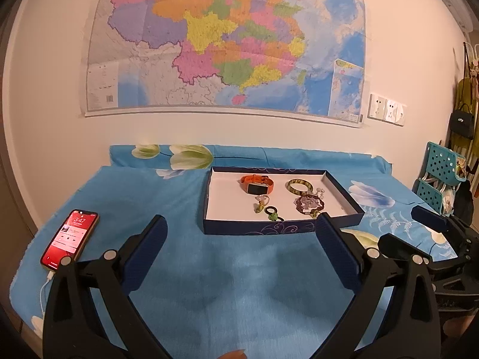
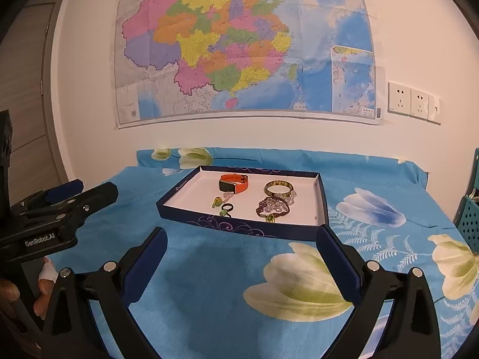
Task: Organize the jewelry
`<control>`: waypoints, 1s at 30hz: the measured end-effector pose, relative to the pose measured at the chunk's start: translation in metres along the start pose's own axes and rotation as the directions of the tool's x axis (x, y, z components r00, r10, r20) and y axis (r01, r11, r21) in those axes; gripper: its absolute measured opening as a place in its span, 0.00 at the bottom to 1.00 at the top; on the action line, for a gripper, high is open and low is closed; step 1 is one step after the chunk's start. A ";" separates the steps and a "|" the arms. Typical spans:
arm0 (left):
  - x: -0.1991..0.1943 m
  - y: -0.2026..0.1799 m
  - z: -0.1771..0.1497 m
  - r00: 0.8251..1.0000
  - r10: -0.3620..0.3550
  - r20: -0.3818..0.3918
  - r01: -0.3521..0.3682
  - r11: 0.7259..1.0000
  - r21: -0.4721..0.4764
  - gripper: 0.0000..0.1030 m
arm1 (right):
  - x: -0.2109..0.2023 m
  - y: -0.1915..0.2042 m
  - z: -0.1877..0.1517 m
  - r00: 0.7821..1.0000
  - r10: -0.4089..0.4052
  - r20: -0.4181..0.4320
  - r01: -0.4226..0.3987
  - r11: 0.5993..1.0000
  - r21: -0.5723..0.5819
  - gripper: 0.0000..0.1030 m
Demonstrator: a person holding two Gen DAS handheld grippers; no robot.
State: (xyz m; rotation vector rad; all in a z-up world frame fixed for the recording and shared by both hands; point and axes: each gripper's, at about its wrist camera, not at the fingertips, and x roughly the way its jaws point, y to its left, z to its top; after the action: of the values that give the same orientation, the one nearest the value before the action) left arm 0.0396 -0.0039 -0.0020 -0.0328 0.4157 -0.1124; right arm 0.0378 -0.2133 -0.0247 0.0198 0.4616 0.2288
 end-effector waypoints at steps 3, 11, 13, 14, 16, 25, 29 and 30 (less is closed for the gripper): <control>-0.005 0.000 -0.001 1.000 0.005 0.007 -0.005 1.000 0.001 0.95 | -0.003 0.001 -0.002 1.000 -0.001 0.000 0.001 1.000 0.003 0.93; -0.009 -0.001 -0.003 1.000 0.007 0.003 -0.007 1.000 0.006 0.95 | -0.009 0.004 -0.004 1.000 -0.003 0.007 0.003 1.000 0.003 0.93; -0.011 -0.002 -0.003 1.000 0.007 0.008 -0.007 1.000 0.006 0.95 | -0.011 0.003 -0.004 1.000 -0.005 0.010 0.005 1.000 0.002 0.93; -0.011 -0.002 -0.003 1.000 0.006 0.008 -0.007 1.000 0.006 0.95 | -0.011 0.003 -0.004 1.000 -0.005 0.009 0.005 1.000 0.001 0.93; -0.011 -0.002 -0.003 1.000 0.007 0.008 -0.007 1.000 0.007 0.95 | -0.011 0.003 -0.005 1.000 -0.005 0.012 0.005 1.000 0.005 0.93; -0.011 -0.003 -0.003 1.000 0.010 0.006 -0.010 1.000 0.011 0.95 | -0.013 0.002 -0.005 1.000 -0.010 0.012 0.010 1.000 0.008 0.93; -0.012 -0.004 -0.003 1.000 0.013 0.006 -0.013 1.000 0.011 0.95 | -0.012 0.001 -0.004 1.000 -0.007 0.009 0.007 1.000 0.009 0.93; -0.012 -0.004 -0.003 1.000 0.012 0.006 -0.012 1.000 0.011 0.95 | -0.012 0.001 -0.004 1.000 -0.006 0.009 0.006 1.000 0.011 0.93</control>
State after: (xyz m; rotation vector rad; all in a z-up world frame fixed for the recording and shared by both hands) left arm 0.0274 -0.0062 -0.0003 -0.0194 0.4094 -0.1026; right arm 0.0256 -0.2149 -0.0229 0.0298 0.4535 0.2202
